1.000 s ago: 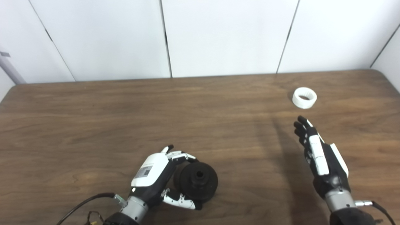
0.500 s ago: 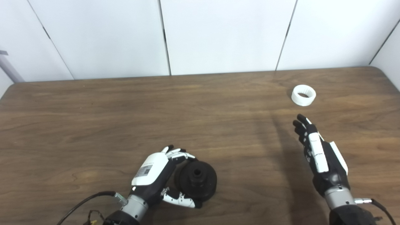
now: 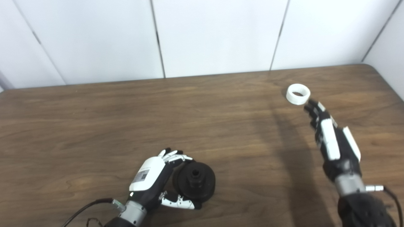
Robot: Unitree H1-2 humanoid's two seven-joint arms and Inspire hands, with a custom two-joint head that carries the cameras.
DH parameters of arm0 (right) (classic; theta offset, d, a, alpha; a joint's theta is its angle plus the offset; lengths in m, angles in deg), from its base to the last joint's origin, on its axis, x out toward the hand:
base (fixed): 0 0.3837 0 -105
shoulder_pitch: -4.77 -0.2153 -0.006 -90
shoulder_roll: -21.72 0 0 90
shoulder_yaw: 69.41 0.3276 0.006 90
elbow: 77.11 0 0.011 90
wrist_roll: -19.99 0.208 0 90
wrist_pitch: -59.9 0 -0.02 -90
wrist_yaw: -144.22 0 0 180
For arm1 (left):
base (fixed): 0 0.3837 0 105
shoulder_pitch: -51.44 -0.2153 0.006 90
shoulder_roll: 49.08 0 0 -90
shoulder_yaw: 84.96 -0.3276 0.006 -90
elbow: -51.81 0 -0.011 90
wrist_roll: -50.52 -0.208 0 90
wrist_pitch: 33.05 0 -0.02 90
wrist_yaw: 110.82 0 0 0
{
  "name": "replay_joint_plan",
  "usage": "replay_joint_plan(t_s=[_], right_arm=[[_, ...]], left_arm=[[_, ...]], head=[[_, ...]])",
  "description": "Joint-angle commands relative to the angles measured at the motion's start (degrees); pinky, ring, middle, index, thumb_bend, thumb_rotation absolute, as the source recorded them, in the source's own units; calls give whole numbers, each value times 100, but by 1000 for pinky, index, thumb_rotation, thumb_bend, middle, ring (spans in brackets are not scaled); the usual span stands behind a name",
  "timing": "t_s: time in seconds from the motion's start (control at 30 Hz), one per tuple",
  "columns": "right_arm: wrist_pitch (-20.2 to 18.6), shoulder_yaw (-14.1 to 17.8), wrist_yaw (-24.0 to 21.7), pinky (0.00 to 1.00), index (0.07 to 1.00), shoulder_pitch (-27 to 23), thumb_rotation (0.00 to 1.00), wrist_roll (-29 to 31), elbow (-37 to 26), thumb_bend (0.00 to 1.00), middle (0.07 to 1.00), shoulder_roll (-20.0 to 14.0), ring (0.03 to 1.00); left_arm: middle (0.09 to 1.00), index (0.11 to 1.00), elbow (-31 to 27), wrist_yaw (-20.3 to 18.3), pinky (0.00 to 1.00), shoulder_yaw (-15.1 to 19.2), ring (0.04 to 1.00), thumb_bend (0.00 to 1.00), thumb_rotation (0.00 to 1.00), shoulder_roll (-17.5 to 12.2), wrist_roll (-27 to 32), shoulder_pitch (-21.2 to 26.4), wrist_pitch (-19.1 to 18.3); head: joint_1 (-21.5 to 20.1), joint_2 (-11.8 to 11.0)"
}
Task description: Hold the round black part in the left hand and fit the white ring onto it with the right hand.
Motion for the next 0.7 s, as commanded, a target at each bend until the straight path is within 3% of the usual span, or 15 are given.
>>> replay_joint_plan(t_s=[0.0, 0.13, 0.3, 0.43, 0.6, 0.67], right_arm=[[-10, 144, -95, 1000, 945, -265, 898, -35, -147, 553, 945, -231, 973], [-119, 224, -188, 985, 942, -569, 769, -464, 48, 566, 952, -710, 983], [-283, 238, -404, 796, 916, -1013, 537, -1013, 400, 652, 951, -1401, 907], [-345, 172, -659, 924, 886, -1370, 425, -1628, 802, 783, 923, -1782, 919], [-345, -120, -1169, 817, 867, -1843, 301, -2263, 1434, 865, 882, -2212, 865], [-327, -245, -1238, 820, 863, -1969, 272, -2413, 1609, 884, 878, -2317, 866]], left_arm=[[794, 484, 243, 21, 1000, -57, 892, 523, 54, -19, -165, -24, 54], [796, 484, 366, 79, 1000, -48, 893, 524, 53, 11, -147, -38, 86], [795, 484, 437, 123, 1000, -51, 894, 523, 52, 10, -164, -55, 114], [796, 484, 447, 121, 1000, -61, 895, 523, 51, 11, -178, -69, 129], [797, 485, 427, 118, 1000, -59, 894, 523, 50, 10, -175, -94, 112], [794, 485, 421, 137, 1000, -54, 890, 523, 50, 6, -177, -104, 128]], head=[[-15, -79], [-56, -170], [-199, -348], [-192, -405], [-339, -486], [-399, -509]])
